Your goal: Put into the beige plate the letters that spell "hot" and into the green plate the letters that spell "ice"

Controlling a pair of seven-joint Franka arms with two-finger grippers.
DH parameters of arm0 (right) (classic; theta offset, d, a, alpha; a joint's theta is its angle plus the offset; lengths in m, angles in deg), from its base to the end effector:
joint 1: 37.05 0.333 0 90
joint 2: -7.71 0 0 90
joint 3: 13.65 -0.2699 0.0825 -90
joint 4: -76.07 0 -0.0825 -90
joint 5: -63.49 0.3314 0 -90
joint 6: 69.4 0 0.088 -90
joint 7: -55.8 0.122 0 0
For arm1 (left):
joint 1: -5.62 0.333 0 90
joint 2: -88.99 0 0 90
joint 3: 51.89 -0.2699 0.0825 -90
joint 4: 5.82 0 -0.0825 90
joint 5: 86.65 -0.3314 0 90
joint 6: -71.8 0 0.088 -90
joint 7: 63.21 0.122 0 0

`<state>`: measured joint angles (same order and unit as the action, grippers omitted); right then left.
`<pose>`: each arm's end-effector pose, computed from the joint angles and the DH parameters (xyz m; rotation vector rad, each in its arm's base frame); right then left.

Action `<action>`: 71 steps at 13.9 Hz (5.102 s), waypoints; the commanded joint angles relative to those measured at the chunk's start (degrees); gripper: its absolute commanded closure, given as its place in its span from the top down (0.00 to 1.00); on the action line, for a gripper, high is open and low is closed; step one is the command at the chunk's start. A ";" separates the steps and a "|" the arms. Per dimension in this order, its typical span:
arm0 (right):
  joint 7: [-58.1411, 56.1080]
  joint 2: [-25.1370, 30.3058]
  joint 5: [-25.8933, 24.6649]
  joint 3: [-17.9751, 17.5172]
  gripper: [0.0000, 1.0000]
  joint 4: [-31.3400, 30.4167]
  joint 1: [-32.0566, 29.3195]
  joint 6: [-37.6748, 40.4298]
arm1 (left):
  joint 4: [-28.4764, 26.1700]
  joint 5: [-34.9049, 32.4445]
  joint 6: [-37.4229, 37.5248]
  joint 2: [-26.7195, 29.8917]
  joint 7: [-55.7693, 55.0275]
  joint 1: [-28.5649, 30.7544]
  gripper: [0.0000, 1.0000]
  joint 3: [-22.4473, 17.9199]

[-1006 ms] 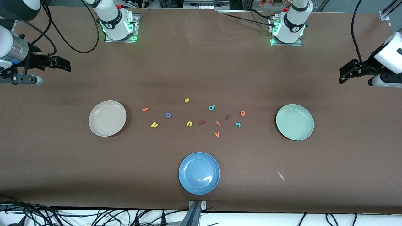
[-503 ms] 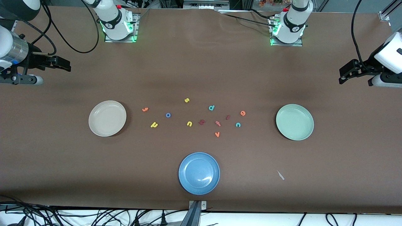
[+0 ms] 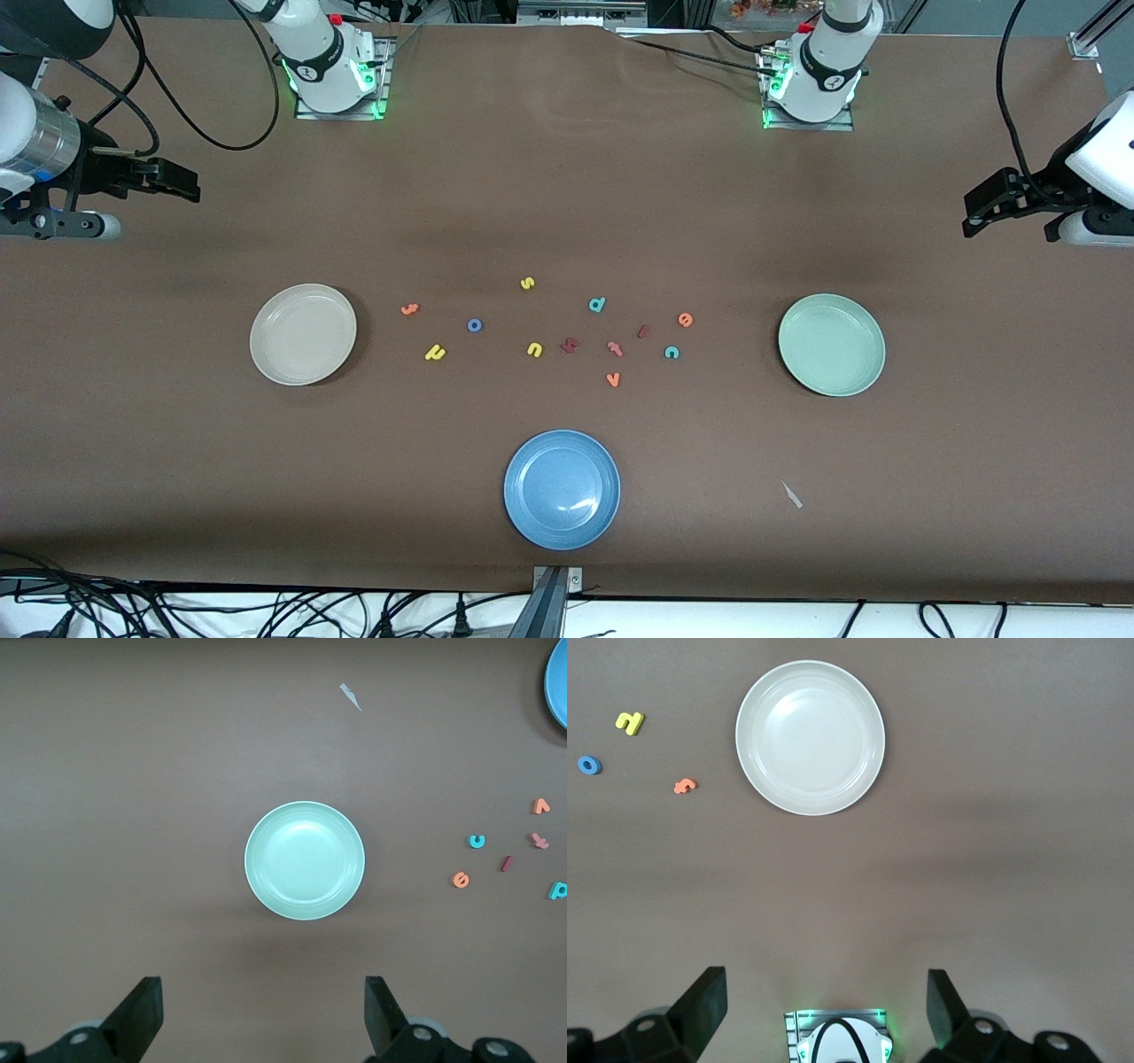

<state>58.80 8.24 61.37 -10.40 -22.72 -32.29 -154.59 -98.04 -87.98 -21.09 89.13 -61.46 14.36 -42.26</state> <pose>0.4779 0.0077 0.4990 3.0761 -0.0382 -0.3499 0.5057 -0.0052 0.5528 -3.1169 0.0734 -0.0217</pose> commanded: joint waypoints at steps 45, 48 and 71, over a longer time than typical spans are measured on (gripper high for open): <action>52.90 -23.64 10.21 -1.41 0.99 -32.25 19.93 -74.77 | 0.38 -0.43 1.05 -0.05 1.33 0.58 1.00 0.48; 53.87 -24.08 10.21 -1.50 0.95 -32.08 20.11 -74.78 | 0.38 -0.43 1.05 -0.05 1.42 0.58 1.00 0.48; 55.36 -30.41 10.21 -1.41 0.31 -26.63 20.73 -74.78 | 0.38 -0.34 1.75 -0.57 1.68 1.72 1.00 0.39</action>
<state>113.84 -18.77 70.66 -12.04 -51.50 -11.99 -228.51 -98.04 -87.98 -20.05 88.98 -61.46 15.15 -42.22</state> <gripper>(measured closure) 0.656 0.000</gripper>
